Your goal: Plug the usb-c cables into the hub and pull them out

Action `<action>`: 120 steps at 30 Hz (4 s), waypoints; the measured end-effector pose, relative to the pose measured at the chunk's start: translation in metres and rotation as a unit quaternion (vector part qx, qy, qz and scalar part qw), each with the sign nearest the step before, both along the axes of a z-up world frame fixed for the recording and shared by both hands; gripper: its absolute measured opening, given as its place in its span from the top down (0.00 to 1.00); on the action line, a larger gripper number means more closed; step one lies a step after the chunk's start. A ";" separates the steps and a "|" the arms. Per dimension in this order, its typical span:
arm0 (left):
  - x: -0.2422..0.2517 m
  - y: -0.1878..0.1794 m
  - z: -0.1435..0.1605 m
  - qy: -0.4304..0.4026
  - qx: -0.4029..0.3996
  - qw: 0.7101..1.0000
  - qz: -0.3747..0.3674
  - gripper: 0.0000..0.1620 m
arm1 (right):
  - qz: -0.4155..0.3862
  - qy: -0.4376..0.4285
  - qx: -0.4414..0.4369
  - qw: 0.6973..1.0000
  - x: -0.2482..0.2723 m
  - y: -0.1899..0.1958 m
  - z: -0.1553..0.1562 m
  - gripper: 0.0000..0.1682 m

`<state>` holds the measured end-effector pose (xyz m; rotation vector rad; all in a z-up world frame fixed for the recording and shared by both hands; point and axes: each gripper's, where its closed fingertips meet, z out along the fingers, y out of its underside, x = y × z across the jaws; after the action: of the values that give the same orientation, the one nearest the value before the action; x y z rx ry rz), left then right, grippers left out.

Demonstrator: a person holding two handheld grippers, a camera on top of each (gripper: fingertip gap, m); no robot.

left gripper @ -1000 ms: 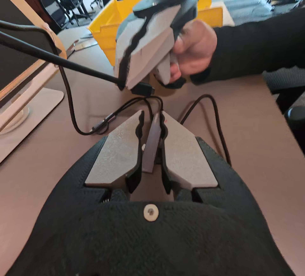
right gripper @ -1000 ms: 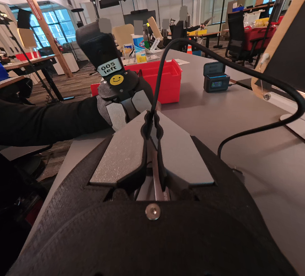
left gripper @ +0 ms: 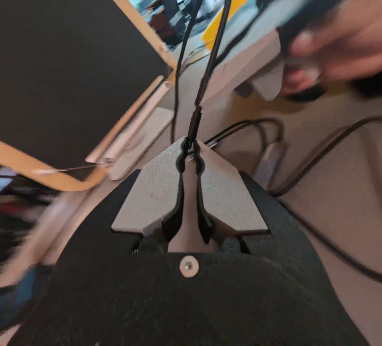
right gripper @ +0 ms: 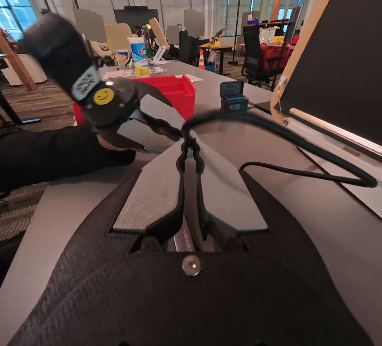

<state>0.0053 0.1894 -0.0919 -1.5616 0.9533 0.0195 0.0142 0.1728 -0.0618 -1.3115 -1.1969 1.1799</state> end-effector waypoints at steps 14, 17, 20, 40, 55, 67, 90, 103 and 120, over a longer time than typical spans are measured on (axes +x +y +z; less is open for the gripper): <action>-0.005 0.007 0.011 0.319 0.243 0.911 0.098 0.98 | 0.036 0.029 -0.152 0.987 -0.008 0.000 -0.005 0.88; -0.002 0.007 0.010 0.314 0.240 0.914 0.095 0.98 | 0.022 0.022 -0.160 0.987 -0.007 0.006 -0.010 0.93; -0.002 0.008 0.006 0.293 0.219 0.926 0.090 0.98 | 0.014 0.011 -0.143 0.990 -0.008 0.006 -0.012 0.94; -0.013 -0.035 -0.093 0.276 -0.047 0.955 -0.101 0.88 | -0.033 -0.022 -0.135 0.990 0.008 0.028 -0.021 0.94; -0.021 -0.012 -0.050 0.218 -0.024 0.975 -0.032 0.95 | 0.010 -0.130 -0.059 0.990 -0.013 -0.006 -0.050 0.94; -0.012 -0.001 -0.023 0.169 0.017 0.985 0.022 0.95 | -0.034 -0.089 -0.051 0.994 -0.004 0.008 -0.030 0.94; -0.012 0.001 -0.019 0.201 0.045 0.978 0.042 0.96 | -0.068 -0.098 0.019 0.993 -0.007 0.010 -0.029 0.94; -0.015 0.003 -0.015 0.204 0.059 0.976 0.054 0.96 | -0.070 -0.103 0.035 0.992 -0.005 0.008 -0.026 0.94; -0.013 0.008 -0.006 0.301 0.142 0.937 0.106 0.96 | -0.116 -0.108 0.073 0.985 -0.005 0.010 -0.023 0.94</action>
<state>-0.0076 0.1973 -0.0977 -1.3981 1.1820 0.7960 0.0094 0.1833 -0.0844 -1.4503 -1.2217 0.7849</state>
